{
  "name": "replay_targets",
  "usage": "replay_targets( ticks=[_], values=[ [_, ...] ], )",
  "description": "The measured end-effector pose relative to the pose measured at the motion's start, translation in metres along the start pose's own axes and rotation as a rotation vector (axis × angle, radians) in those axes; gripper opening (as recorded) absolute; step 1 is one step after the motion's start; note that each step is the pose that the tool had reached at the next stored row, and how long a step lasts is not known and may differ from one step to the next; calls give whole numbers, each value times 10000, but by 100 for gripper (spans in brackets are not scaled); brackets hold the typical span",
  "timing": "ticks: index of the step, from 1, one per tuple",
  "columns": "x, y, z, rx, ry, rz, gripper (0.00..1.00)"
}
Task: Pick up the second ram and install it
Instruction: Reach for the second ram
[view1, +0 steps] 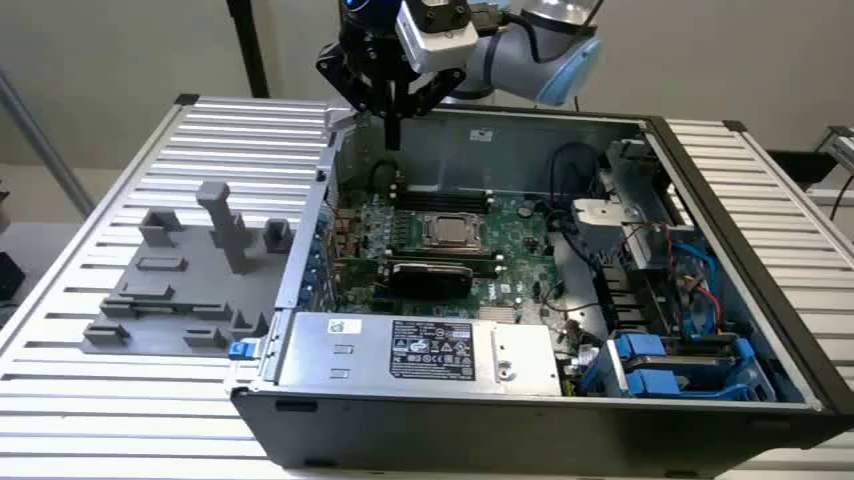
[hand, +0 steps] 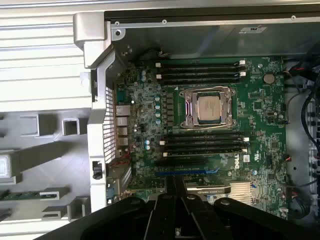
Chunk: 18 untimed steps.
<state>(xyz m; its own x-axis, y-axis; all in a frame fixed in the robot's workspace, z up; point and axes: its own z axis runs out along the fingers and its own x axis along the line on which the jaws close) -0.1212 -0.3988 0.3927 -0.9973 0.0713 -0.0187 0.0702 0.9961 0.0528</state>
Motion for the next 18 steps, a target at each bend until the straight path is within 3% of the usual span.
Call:
replay_targets(
  ticks=[14,18],
  values=[
    [1,0,0,-5,0,0,11],
    [108,-8,-2,-5,-2,-1,11]
  ],
)
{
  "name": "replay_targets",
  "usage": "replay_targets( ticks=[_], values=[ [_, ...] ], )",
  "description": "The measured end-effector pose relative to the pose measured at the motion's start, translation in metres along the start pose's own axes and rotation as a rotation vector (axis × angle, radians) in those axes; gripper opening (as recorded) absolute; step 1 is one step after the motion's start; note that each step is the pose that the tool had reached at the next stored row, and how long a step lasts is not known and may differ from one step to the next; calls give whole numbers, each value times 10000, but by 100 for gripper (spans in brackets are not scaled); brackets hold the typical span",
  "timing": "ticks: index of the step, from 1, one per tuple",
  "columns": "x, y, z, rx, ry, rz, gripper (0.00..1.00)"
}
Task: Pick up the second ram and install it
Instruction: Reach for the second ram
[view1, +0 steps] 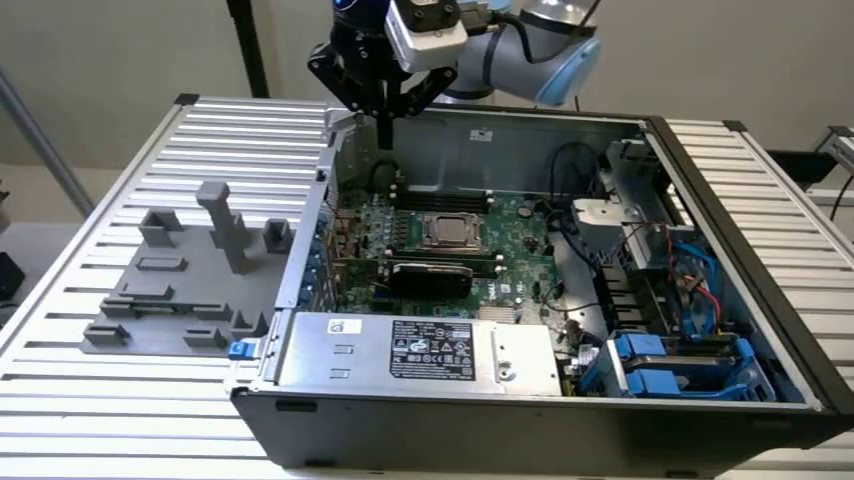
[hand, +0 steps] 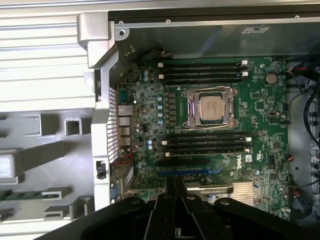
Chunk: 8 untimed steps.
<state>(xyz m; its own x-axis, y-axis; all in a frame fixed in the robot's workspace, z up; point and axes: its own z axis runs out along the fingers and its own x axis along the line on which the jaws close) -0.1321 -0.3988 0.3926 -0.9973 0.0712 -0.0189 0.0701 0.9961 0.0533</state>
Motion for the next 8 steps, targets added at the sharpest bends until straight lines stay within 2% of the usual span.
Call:
replay_targets(
  ticks=[8],
  values=[
    [363,-25,-8,0,0,1,11]
  ],
)
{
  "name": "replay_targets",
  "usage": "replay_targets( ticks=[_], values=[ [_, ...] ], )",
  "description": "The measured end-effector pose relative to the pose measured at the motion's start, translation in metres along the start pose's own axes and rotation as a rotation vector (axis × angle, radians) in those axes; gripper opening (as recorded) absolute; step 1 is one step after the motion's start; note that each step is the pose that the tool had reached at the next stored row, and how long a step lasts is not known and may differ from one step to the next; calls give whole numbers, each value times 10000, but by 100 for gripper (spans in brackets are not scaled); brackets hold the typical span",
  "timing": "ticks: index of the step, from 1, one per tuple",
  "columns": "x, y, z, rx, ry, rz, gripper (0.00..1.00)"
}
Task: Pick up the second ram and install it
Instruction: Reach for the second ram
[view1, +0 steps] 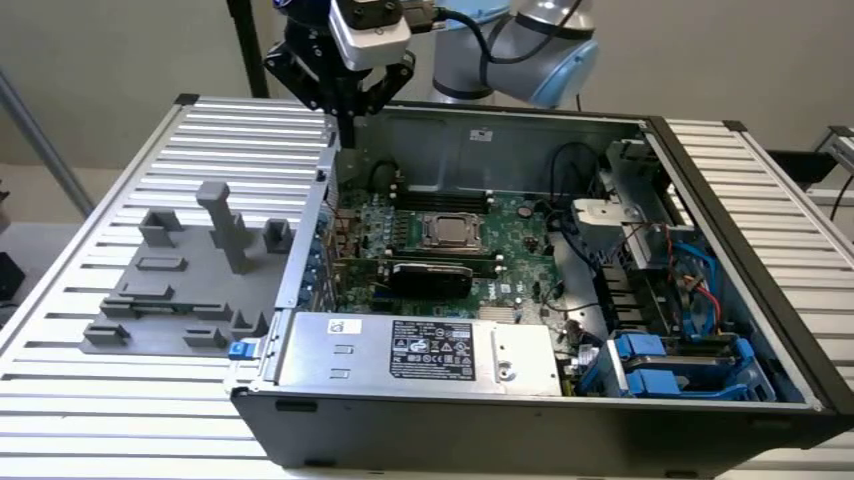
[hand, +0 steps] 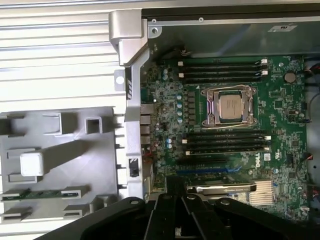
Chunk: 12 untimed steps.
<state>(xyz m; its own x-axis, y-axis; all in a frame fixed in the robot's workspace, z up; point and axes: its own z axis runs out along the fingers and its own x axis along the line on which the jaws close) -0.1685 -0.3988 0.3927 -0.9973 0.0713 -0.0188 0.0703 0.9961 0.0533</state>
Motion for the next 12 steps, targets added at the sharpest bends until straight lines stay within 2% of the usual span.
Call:
replay_targets(
  ticks=[12],
  values=[
    [545,-43,6,0,0,0,11]
  ],
)
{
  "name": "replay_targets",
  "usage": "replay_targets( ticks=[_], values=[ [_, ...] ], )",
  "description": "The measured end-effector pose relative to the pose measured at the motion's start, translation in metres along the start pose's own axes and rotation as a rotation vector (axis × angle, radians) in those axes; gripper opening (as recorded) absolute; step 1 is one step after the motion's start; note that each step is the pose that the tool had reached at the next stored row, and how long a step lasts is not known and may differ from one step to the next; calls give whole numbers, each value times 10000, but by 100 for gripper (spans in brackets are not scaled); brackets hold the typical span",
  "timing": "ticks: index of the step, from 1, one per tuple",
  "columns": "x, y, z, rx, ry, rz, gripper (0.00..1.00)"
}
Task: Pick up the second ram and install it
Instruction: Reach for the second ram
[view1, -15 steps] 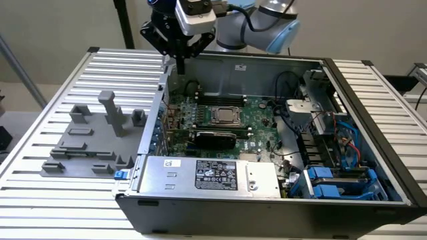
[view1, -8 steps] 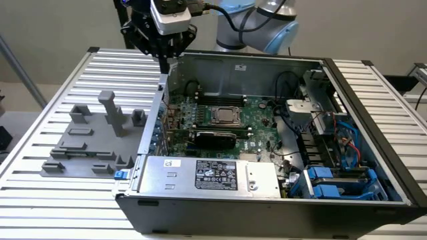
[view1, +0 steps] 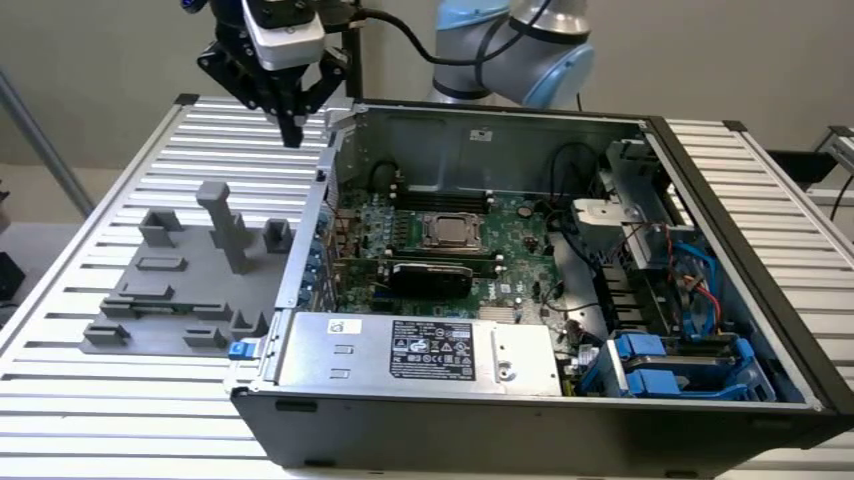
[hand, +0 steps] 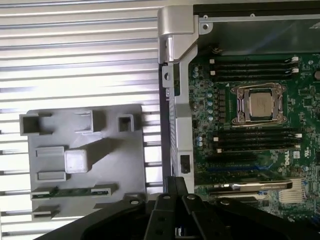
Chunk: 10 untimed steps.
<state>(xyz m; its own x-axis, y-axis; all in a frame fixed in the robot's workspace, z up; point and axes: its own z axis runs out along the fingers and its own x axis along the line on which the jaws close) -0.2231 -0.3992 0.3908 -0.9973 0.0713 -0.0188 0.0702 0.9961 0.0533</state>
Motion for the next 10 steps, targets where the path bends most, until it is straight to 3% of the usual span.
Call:
replay_targets(
  ticks=[10],
  values=[
    [452,-65,47,2,0,0,11]
  ],
)
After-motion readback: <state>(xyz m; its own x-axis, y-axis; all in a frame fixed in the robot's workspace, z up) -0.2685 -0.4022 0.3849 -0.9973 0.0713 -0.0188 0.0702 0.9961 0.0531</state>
